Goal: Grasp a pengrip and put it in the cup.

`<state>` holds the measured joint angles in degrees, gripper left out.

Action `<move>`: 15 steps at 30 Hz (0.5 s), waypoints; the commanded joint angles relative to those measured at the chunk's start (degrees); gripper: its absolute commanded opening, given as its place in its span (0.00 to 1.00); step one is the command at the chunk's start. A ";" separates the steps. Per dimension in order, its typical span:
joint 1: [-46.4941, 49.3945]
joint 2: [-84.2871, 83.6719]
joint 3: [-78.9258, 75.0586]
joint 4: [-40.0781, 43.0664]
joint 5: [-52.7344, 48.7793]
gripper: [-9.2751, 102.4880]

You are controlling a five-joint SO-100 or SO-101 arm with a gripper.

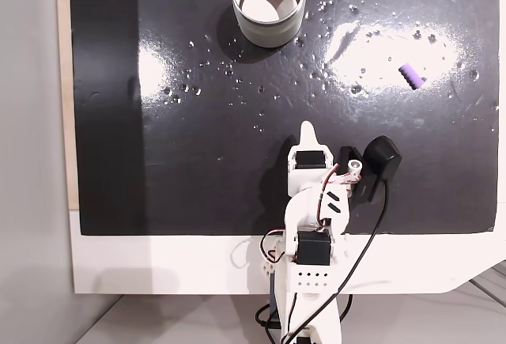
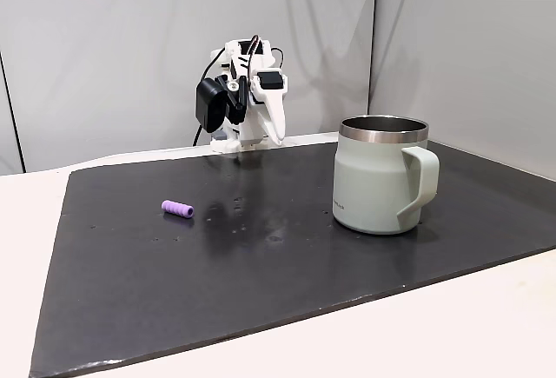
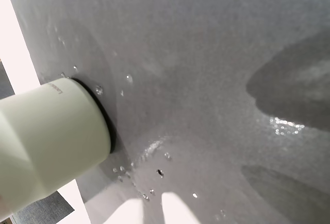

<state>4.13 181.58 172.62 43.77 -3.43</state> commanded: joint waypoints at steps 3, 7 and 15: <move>-1.05 0.53 -0.53 -1.14 -0.88 0.08; -1.05 0.53 -0.53 -1.14 -0.88 0.08; -1.05 0.53 -1.49 -0.09 -2.29 0.08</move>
<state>3.34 181.58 172.62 43.77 -4.04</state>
